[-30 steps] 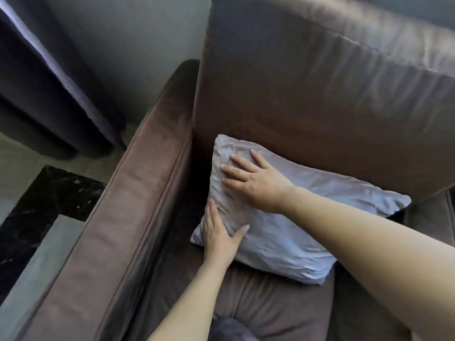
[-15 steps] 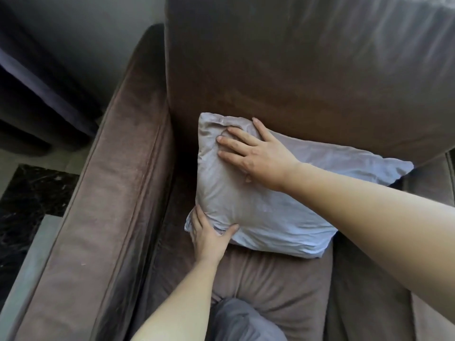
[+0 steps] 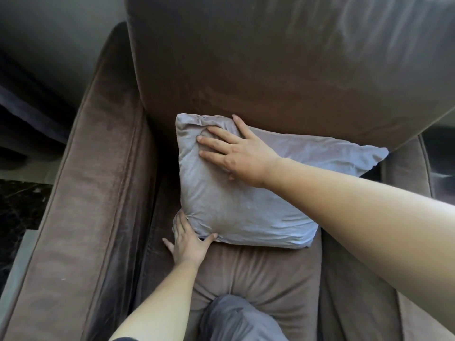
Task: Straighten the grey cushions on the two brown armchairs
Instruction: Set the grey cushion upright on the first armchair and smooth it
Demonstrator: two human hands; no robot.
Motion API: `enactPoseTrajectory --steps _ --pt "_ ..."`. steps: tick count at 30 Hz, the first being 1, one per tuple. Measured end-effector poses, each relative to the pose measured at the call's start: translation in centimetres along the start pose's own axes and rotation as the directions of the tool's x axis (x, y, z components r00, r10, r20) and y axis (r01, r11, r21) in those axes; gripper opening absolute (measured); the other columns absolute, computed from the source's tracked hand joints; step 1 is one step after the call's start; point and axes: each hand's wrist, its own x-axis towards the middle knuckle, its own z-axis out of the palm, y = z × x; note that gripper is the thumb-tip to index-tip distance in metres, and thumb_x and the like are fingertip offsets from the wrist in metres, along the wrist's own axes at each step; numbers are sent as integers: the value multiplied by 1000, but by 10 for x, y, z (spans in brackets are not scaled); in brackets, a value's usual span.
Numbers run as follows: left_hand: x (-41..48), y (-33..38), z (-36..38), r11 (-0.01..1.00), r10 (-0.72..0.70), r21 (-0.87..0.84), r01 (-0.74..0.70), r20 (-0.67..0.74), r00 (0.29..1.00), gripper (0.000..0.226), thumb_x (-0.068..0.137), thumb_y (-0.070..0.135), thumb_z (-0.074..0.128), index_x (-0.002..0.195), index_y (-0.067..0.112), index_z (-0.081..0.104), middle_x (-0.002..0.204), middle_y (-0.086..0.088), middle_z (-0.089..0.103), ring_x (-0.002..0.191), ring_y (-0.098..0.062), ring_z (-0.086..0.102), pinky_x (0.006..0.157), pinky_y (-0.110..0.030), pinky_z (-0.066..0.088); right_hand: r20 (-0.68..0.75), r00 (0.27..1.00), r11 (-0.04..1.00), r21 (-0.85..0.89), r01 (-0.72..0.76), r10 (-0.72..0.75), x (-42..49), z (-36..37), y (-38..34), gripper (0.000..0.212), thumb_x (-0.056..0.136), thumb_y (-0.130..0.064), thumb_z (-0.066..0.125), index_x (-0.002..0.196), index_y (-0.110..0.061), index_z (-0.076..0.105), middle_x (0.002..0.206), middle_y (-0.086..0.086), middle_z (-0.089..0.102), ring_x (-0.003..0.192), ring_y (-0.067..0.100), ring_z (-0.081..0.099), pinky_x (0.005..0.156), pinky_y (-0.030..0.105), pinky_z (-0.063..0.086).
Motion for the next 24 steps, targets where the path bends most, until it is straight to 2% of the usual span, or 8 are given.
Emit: enactPoseTrajectory --steps 2,4,7,9,13,17,21,24 --pt "-3 -4 -8 1000 29 1 -29 32 999 134 66 73 71 157 17 -10 168 1 -1 154 -15 0 116 -66 6 -24 1000 999 45 -10 11 -7 -1 -2 79 88 -32 63 155 -28 23 166 -1 7 153 28 0 117 65 2" --pt "-11 -7 -17 995 64 -72 -62 23 998 134 66 69 74 157 18 -10 168 0 1 154 -15 1 117 -63 4 -70 997 995 100 -28 35 -20 -2 -2 86 85 -33 68 156 -26 20 166 -1 8 153 28 1 120 61 4" --pt "-24 -1 -27 972 138 -177 -153 -93 986 131 67 61 78 158 14 -4 167 -5 7 154 -18 6 121 -55 7 -126 983 973 207 -105 133 -43 3 1 100 79 -38 74 157 -22 14 166 0 10 153 28 4 121 56 10" --pt "-26 11 -27 949 169 -240 -204 -160 973 129 68 54 82 158 9 1 166 -10 9 153 -22 9 124 -50 12 -115 973 955 244 -169 201 -57 8 2 112 73 -44 78 158 -20 8 166 0 7 153 27 4 121 54 12" --pt "-14 28 -14 929 84 -352 -116 -105 991 133 63 47 88 157 7 4 163 -16 18 151 -27 20 122 -42 24 -84 960 936 261 -237 267 -65 21 5 121 68 -51 79 158 -18 6 166 1 5 153 28 8 121 54 14" --pt "-1 12 0 952 30 -301 -64 -118 993 127 51 46 92 150 12 21 153 -16 36 142 -33 37 110 -53 39 -83 952 929 256 -267 296 -60 26 8 122 66 -48 81 158 -17 7 166 1 8 152 28 12 120 52 15" --pt "5 12 1 967 73 -237 -93 -93 993 125 54 41 94 150 3 22 155 -19 33 145 -34 31 114 -49 35 -95 945 920 277 -278 314 -60 35 7 120 67 -46 81 158 -17 8 166 1 9 152 28 13 121 51 15" --pt "7 10 -2 972 64 -225 -67 -23 998 125 56 42 93 151 5 20 155 -18 31 146 -32 29 115 -46 32 -94 936 906 303 -296 338 -64 37 6 118 68 -47 80 157 -17 9 166 1 12 151 28 16 121 52 16"
